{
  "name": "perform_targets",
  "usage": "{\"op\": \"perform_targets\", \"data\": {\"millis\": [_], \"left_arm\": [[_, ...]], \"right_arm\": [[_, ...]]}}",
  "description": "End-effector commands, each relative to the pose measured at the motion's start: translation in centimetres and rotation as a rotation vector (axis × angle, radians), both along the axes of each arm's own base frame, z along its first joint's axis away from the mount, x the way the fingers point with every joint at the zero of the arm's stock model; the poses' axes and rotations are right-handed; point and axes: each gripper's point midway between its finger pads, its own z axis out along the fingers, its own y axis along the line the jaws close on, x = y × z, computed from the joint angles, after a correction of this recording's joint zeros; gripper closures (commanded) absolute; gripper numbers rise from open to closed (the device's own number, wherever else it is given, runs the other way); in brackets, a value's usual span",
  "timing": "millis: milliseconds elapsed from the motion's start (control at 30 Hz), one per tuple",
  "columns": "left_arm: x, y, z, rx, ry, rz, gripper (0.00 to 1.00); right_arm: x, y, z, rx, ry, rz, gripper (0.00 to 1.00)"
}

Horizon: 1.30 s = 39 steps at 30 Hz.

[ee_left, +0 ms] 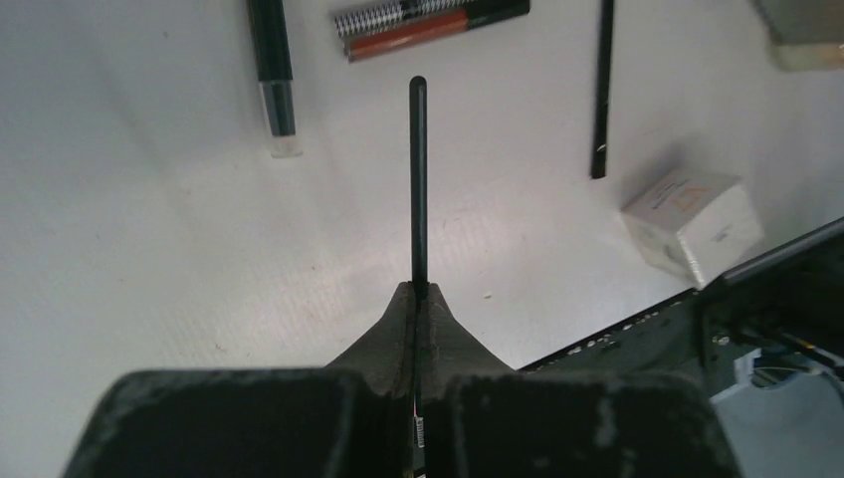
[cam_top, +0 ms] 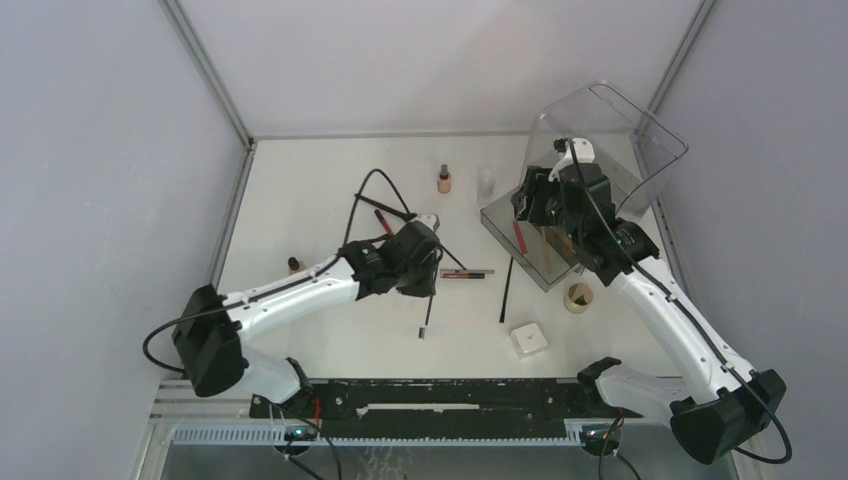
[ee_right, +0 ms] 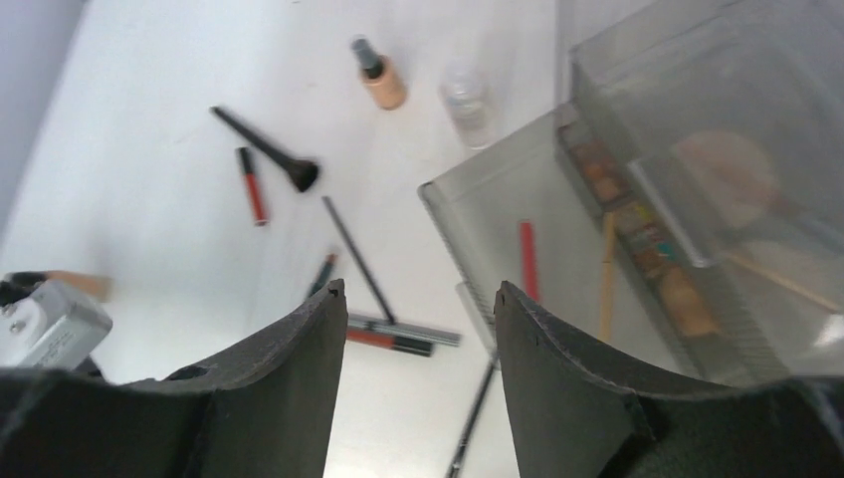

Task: Organize the makeup
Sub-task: Pick up the makeup brush from the center of the board, then place the makeup brush in the drawer.

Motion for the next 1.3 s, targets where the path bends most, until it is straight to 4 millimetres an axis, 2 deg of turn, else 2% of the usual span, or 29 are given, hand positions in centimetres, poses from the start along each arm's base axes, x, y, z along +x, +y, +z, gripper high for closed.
{"op": "perform_targets", "data": {"millis": [0,167,367,600,733,833,933,1033,1100,1133,1233,1267], "left_arm": [[2.2,-1.4,6.1,-0.183,-0.115,-0.025,1.0],[2.9,-1.2,9.5,-0.314,-0.154,-0.019,1.0],[2.9,-1.0,11.9,-0.407,-0.186,-0.025,1.0],[2.8,-1.1,12.4,-0.451,-0.17,-0.013,1.0],[2.8,-0.9,12.9,-0.463,-0.179,-0.008,1.0],[2.8,-0.9,12.9,-0.466,-0.178,-0.007,1.0],[2.8,-1.0,12.8,-0.471,-0.174,-0.007,1.0],[2.8,-0.9,12.7,-0.469,-0.174,-0.003,1.0],[2.8,-0.9,12.6,-0.469,-0.176,-0.003,0.99],[2.9,-0.9,12.6,-0.469,-0.176,-0.002,0.95],[3.0,-0.7,12.7,-0.46,-0.182,0.003,0.58],[3.0,-0.4,12.5,-0.444,-0.181,0.011,0.54]], "right_arm": [[-0.6,4.5,1.0,0.241,0.015,0.113,0.36],[-1.6,9.8,-0.5,0.447,0.105,0.253,0.36],[-2.5,13.7,-1.2,0.526,0.171,0.387,0.34],[-3.2,16.8,-2.1,0.552,0.21,0.47,0.33],[-3.6,17.7,-2.8,0.561,0.241,0.493,0.39],[-3.9,18.5,-3.0,0.563,0.247,0.519,0.45],[-4.3,19.4,-3.5,0.58,0.279,0.554,0.6],[-4.5,19.9,-3.3,0.6,0.285,0.581,0.79],[-4.4,19.8,-3.1,0.584,0.279,0.58,1.0],[-4.2,19.5,-3.2,0.553,0.275,0.565,1.0],[-2.5,17.0,-3.2,0.405,0.219,0.466,1.0],[-1.6,15.6,-2.9,0.339,0.18,0.414,1.0]]}}
